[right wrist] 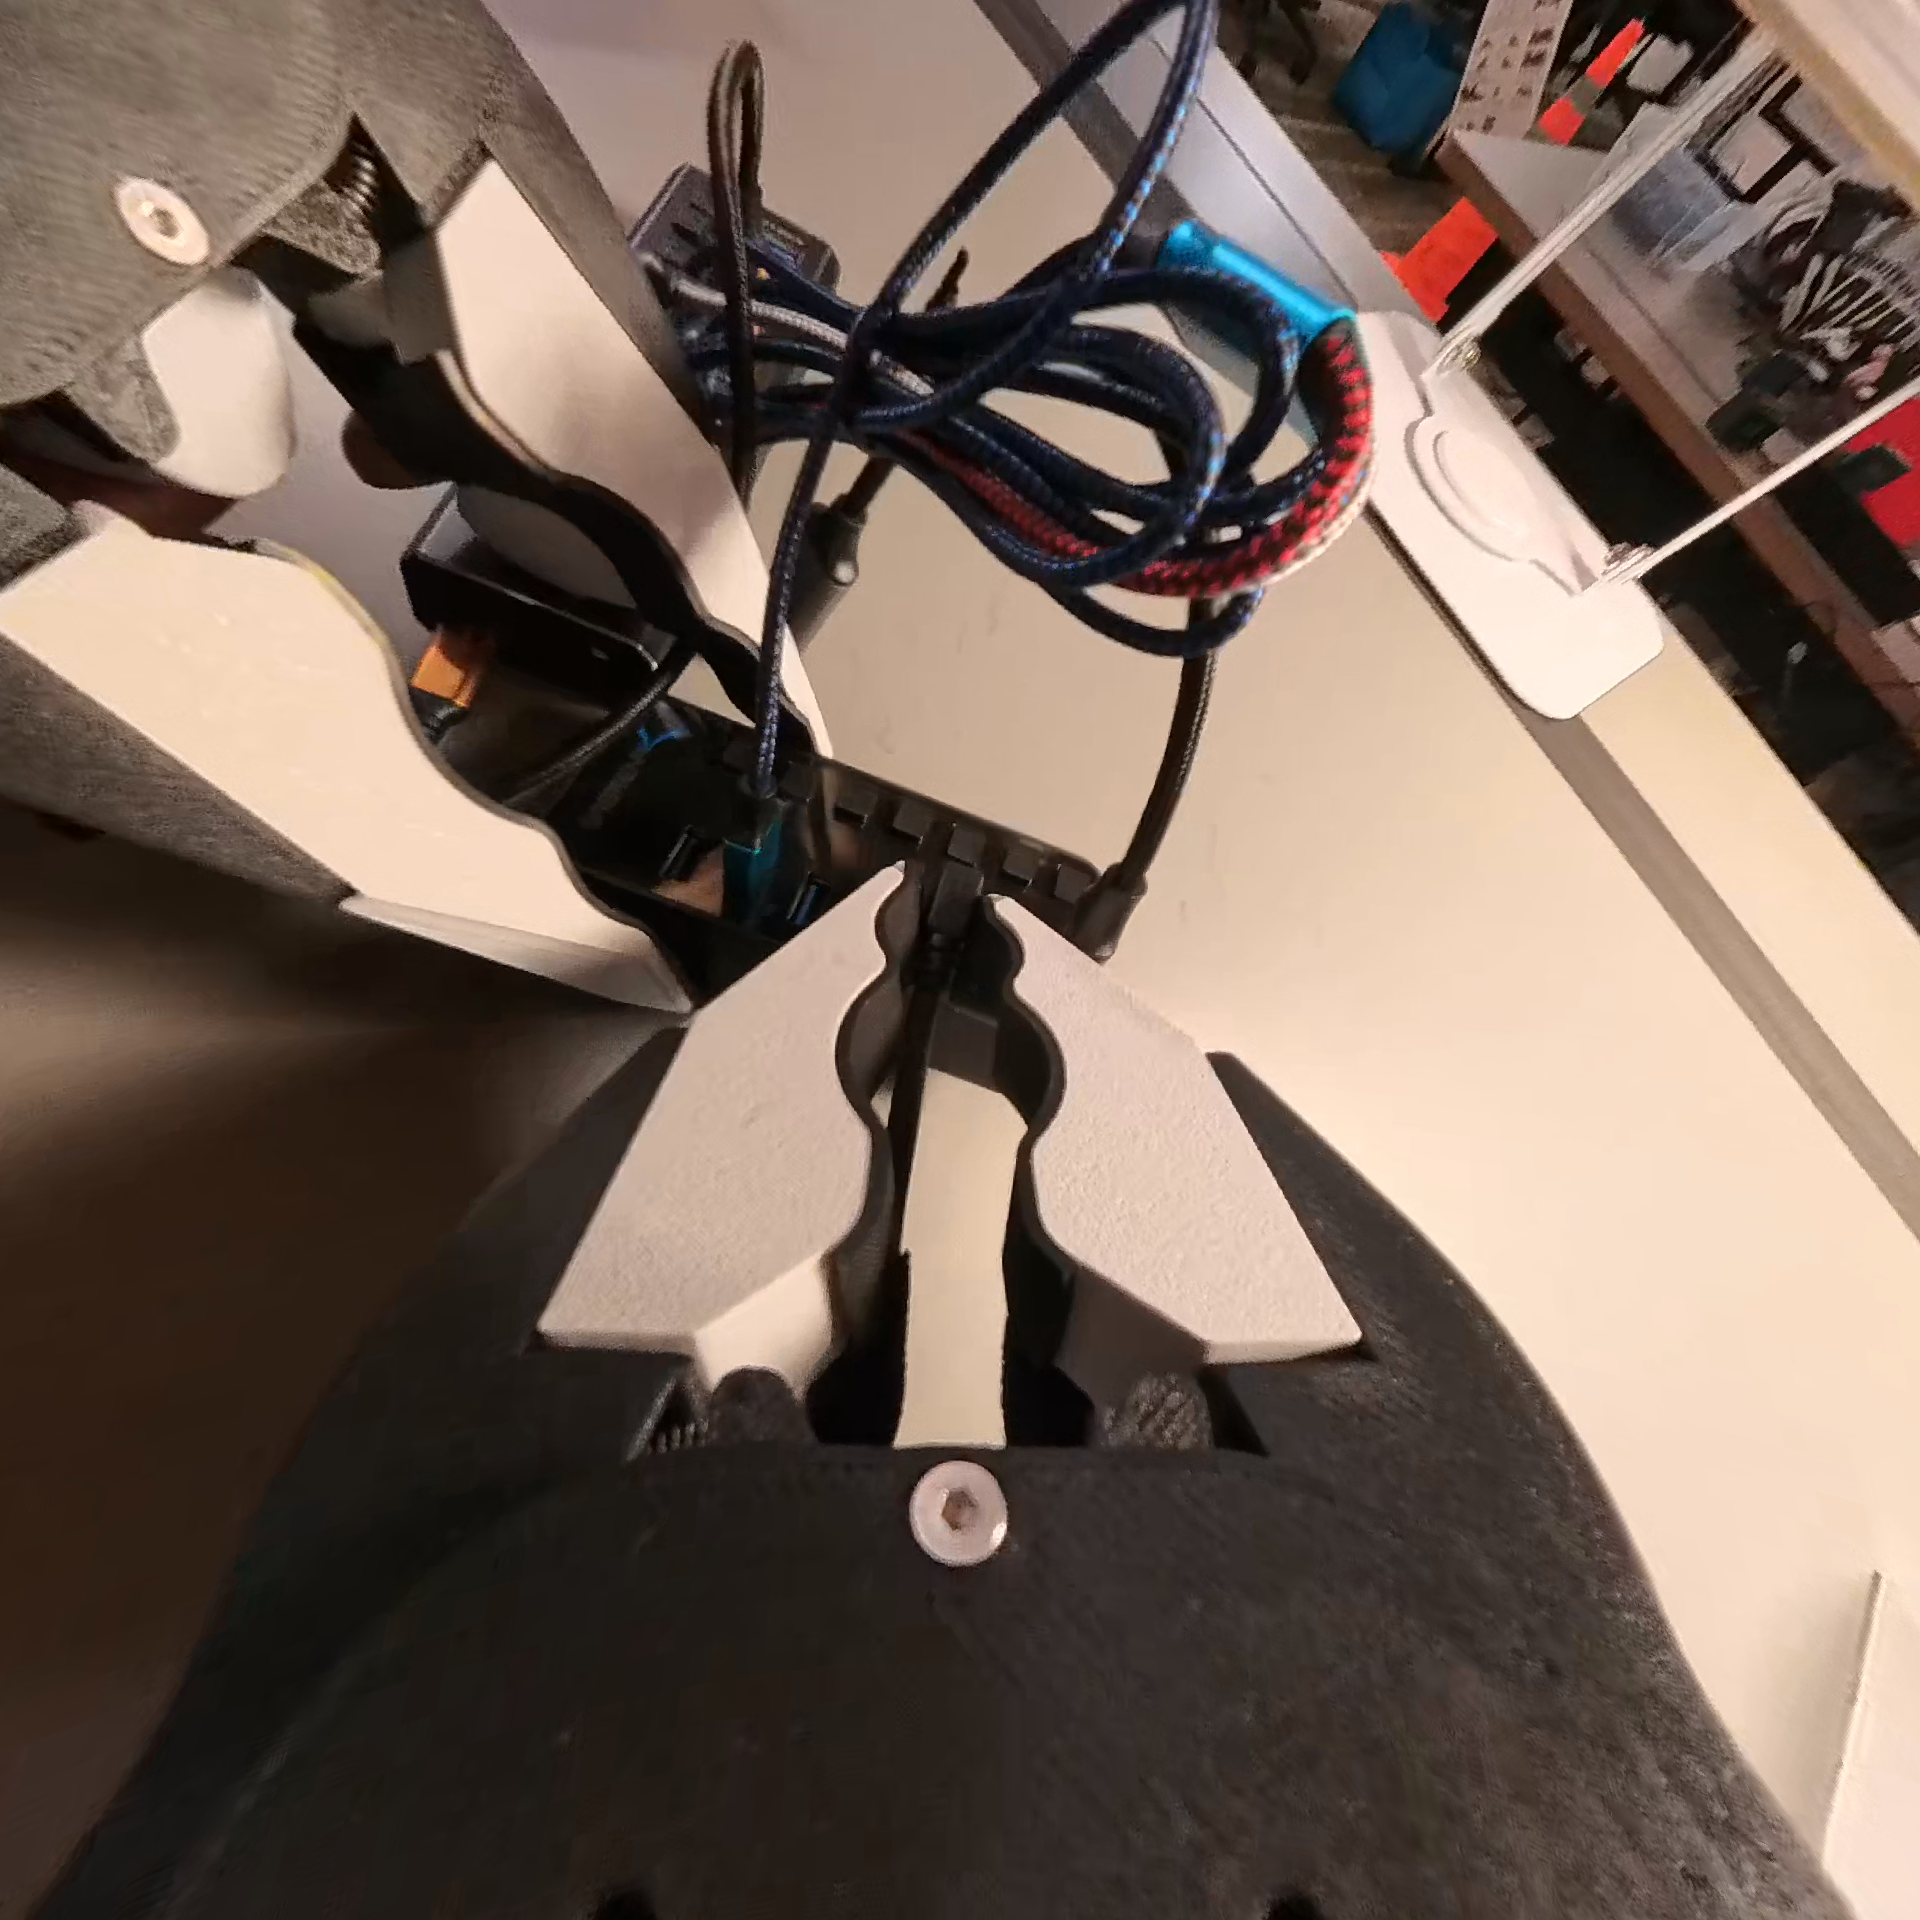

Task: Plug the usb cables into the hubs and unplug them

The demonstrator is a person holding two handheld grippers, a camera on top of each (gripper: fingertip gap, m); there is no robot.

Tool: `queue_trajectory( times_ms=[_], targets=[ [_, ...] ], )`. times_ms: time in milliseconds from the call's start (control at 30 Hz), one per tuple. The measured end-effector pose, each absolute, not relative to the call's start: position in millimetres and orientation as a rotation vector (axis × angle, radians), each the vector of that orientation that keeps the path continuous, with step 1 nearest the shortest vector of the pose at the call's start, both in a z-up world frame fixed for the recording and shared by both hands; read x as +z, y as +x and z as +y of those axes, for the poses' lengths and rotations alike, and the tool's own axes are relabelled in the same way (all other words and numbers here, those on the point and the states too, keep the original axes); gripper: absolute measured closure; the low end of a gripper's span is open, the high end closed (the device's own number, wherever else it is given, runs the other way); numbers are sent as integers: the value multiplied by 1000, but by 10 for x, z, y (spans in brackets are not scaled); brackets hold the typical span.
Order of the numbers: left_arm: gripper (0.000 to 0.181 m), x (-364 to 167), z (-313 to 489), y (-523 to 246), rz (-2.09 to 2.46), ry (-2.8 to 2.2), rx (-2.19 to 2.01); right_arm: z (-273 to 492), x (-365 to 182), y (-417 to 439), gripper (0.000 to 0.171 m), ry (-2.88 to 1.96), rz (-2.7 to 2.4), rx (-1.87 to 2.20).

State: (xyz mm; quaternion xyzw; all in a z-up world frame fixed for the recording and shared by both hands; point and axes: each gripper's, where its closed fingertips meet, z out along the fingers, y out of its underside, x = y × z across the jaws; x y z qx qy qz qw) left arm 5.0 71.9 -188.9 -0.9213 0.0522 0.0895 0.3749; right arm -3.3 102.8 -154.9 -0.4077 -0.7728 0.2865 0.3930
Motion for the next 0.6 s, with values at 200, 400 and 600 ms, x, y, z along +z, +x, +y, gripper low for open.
queue_trajectory(
  times_ms=[200, 400, 600],
  targets=[
    [118, -1890, 710, 52, 135, -2363, 212, 1046, -1448, -27, 162, -934, -1927, 721],
    [116, -1904, 762, 104, 291, -2308, 293, 1085, -1459, 35, 162, -922, -1926, 748],
    [116, -1900, 800, 123, 336, -2282, 317, 1114, -1463, 62, 162, -959, -1920, 762]
  ],
)
